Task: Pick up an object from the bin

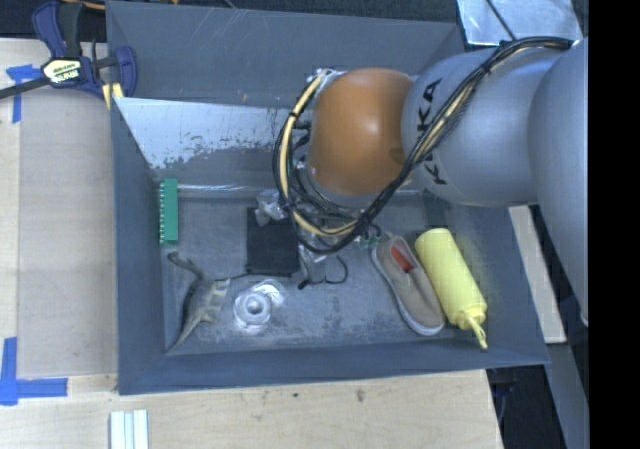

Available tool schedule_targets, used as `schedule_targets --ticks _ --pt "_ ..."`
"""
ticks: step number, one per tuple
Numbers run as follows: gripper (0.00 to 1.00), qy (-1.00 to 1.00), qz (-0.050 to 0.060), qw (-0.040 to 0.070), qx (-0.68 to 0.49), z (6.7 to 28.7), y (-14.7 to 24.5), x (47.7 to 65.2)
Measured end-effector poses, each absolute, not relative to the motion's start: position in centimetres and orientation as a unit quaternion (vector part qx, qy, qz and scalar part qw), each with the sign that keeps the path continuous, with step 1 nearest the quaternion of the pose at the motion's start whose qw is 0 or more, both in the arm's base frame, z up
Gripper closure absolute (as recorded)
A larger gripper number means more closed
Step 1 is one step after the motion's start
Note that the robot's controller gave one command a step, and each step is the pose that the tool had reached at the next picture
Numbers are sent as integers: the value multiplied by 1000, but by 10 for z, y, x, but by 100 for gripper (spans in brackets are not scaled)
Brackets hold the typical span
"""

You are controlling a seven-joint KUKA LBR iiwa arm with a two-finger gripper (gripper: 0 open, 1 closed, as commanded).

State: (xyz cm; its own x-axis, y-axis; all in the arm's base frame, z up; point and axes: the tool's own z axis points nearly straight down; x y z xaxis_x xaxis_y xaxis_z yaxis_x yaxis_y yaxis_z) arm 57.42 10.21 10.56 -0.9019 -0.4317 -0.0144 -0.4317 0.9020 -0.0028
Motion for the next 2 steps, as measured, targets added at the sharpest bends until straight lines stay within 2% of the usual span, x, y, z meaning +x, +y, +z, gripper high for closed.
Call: schedule_targets --ticks 1,2 --pt "100 981 1 3 -191 71 93 555" --pt "100 982 1 3 -191 71 93 555"
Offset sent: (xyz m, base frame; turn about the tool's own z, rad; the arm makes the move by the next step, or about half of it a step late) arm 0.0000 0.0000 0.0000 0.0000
